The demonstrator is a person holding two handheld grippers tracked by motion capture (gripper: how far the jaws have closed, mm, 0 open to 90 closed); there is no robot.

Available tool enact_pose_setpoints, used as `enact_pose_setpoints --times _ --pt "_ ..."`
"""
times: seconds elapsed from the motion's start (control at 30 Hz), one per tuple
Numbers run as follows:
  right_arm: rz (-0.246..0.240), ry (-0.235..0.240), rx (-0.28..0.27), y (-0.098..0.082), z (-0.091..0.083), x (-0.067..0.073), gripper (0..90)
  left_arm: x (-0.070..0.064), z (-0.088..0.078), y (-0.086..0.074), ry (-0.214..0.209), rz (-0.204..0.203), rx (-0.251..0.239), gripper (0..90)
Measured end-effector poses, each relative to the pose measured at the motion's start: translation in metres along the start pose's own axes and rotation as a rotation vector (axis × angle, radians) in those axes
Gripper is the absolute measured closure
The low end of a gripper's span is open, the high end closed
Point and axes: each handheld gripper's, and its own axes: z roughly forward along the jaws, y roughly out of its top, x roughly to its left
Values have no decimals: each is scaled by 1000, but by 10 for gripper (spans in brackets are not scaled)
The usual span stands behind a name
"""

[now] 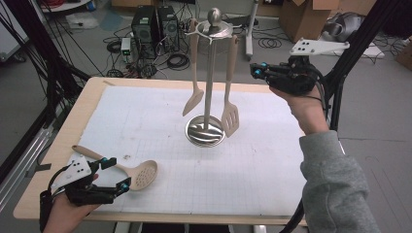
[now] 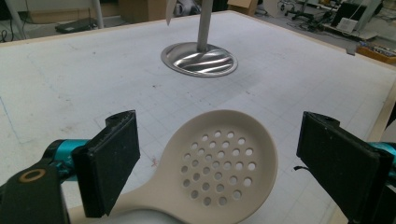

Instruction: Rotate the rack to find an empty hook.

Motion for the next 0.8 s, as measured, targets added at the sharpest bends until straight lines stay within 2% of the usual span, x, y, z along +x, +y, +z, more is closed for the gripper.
enact_pose_setpoints --times 0.1,0.27,0.43,0.6,0.7,0.8 --pt "15 15 -14 5 3 -6 898 1 1 -1 -3 2 -2 135" --pt "8 36 -26 12 9 -16 898 2 1 -1 -6 -5 0 135" --pt "2 35 -31 21 14 -22 898 4 0 -2 -2 -12 0 135" --pt "-2 11 -28 30 19 -29 900 5 -2 -2 -1 -13 -1 135" --pt "2 18 -34 33 22 -34 900 7 -6 -1 3 -18 -8 135" --pt "-18 34 -30 37 27 -39 900 8 -9 -1 8 -19 -14 135"
